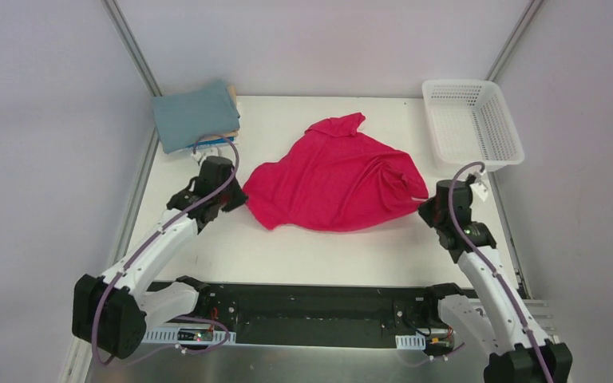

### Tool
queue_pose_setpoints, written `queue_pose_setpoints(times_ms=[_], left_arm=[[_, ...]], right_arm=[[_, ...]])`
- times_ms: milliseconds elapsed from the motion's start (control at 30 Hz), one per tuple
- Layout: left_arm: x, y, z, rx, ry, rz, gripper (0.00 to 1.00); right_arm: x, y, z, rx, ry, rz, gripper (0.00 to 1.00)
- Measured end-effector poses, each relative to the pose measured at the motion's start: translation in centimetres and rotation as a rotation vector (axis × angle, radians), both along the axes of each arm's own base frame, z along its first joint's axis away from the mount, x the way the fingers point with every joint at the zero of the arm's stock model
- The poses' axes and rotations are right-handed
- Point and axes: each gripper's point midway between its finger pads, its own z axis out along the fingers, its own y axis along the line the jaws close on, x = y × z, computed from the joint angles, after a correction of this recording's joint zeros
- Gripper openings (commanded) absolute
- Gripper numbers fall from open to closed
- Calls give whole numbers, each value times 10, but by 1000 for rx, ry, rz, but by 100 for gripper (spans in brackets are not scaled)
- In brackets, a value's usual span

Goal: Fold and stack the t-shirts
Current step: Flatten out the tshirt

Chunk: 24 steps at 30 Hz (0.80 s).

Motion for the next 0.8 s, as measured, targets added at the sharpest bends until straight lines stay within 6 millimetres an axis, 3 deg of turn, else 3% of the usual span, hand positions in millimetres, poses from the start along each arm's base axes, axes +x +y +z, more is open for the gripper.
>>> queue_pose_setpoints(times_ms=[167,367,500,667,800], left_arm=[[43,-3,126,-31,-336,0,0],[51,10,269,-16,-664,10,0],[39,18,348,7,-831,-9,0],[13,30,428,33,-1014,-23,0],[-18,34,479,40,-1135,-75,0]], right_arm=[[31,-5,113,-32,-313,9,0],[37,-15,228,-80,-566,-10,0],[25,-25,303,-126,-714,-21,0],[-2,-31,377,-165,-861,-13,0],[-23,-31,411,-181,-937,16,0]])
